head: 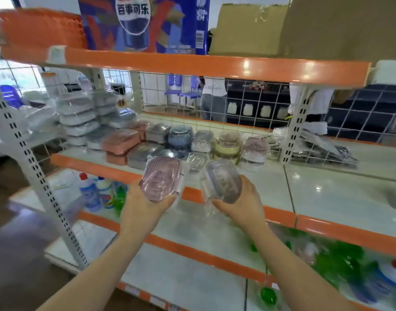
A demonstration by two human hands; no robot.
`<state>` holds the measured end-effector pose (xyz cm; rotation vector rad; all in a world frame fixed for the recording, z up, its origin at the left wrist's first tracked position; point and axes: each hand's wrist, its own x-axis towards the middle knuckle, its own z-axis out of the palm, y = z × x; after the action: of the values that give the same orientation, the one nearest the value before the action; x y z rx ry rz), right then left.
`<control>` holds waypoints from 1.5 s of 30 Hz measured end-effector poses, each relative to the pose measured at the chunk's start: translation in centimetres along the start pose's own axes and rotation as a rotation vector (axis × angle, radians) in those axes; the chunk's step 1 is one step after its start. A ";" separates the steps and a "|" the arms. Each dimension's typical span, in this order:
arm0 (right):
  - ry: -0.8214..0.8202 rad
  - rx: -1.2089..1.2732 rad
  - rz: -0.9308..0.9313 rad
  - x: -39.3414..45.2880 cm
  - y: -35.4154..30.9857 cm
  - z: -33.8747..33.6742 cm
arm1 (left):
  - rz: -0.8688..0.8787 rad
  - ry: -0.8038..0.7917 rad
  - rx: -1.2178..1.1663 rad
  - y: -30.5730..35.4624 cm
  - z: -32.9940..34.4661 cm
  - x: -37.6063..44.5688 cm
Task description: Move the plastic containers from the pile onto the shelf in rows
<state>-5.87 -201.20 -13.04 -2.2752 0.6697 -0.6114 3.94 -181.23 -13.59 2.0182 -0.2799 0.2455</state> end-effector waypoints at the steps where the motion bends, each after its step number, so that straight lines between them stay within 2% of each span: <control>1: -0.006 -0.004 0.009 0.4 -0.7 1.2 | -0.010 -0.011 0.016 -0.9 -0.8 1.2; 6: 0.000 -0.009 0.067 2.2 -2.9 5.4 | -0.051 -0.064 0.068 -4.3 -2.7 6.2; 12: 0.046 -0.048 0.146 4.8 -2.4 6.7 | -0.076 -0.080 0.102 -5.7 -1.5 9.4; 21: 0.170 -0.069 0.137 13.2 -1.3 4.4 | -0.002 -0.066 -0.012 -4.2 3.4 16.4; 26: 0.169 -0.101 0.036 18.9 -2.0 3.8 | 0.033 -0.043 0.005 -2.1 5.9 21.0; 31: 0.111 -0.211 -0.055 23.0 -3.0 3.7 | 0.039 -0.022 0.009 -1.3 7.8 24.5; 35: 0.061 -0.298 -0.016 26.0 -3.7 3.9 | 0.014 -0.036 -0.008 -1.3 8.5 26.5; 45: -0.138 -0.302 0.008 29.2 -5.0 6.6 | 0.076 -0.094 0.034 -1.8 9.9 31.5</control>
<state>21.55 -212.63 -6.94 -2.5635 0.7438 -0.3630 35.00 -192.18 -10.25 2.0581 -0.4146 0.2051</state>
